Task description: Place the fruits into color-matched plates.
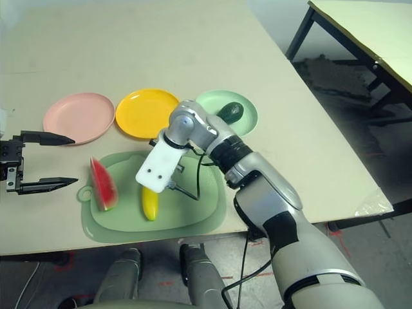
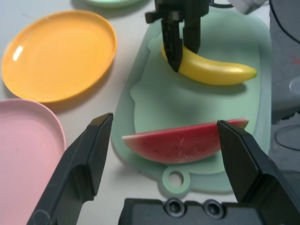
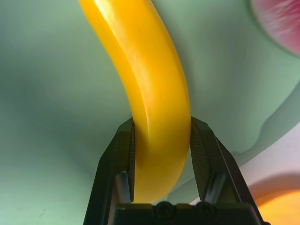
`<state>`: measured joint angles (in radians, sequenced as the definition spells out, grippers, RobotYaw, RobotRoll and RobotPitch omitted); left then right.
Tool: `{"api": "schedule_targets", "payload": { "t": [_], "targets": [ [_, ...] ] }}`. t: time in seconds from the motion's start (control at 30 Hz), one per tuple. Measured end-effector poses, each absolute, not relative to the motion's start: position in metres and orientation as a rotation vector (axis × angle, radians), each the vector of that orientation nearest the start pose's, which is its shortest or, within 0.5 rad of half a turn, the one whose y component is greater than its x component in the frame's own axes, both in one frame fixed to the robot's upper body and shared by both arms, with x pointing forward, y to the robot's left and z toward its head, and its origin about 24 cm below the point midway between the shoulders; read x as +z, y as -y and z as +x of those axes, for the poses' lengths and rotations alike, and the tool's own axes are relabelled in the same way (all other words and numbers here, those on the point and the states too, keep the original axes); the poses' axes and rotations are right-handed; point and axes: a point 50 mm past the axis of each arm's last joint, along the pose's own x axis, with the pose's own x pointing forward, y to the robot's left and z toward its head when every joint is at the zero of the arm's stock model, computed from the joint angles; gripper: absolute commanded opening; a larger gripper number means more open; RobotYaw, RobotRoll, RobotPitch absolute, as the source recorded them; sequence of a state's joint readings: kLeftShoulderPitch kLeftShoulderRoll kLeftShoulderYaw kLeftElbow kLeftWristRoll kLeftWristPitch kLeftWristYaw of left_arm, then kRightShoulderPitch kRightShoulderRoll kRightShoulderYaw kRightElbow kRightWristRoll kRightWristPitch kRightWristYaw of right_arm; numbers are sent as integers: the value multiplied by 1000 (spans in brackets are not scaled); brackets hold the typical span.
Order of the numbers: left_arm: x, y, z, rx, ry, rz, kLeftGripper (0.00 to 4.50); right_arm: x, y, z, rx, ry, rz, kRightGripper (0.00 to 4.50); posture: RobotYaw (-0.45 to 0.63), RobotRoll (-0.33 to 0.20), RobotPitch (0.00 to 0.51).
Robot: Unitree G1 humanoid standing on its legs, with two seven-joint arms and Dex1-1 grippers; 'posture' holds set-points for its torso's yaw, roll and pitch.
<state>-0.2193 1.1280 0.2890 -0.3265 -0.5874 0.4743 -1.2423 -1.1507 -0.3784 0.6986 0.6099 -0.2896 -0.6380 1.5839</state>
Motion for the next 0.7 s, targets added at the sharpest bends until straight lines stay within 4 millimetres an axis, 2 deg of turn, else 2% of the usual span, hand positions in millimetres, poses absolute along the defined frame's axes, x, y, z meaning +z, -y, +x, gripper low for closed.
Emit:
{"api": "schedule_targets", "payload": {
  "t": [0.17, 0.23, 0.37, 0.47, 0.57, 0.7],
  "targets": [
    [233, -245, 231, -1077, -139, 525, 4500, 181, 69, 332, 1924, -128, -1763, 1665, 98, 0, 202],
    [232, -243, 232, -1051, -134, 495, 4500, 189, 73, 340, 1877, -170, -1735, 1665, 98, 0, 202],
    [233, -243, 237, -968, -126, 471, 4500, 227, 71, 360, 1674, -130, -1671, 1665, 94, 0, 198],
    [239, -241, 245, -886, -85, 495, 4500, 246, 62, 374, 1502, -72, -1581, 1665, 93, 0, 198],
    [243, -242, 252, -812, -70, 528, 4500, 250, 52, 384, 1367, -37, -1505, 1665, 91, 0, 201],
    [231, -246, 258, -776, -135, 545, 4500, 244, 47, 394, 1229, -36, -1416, 1665, 86, 0, 208]
  ]
}}
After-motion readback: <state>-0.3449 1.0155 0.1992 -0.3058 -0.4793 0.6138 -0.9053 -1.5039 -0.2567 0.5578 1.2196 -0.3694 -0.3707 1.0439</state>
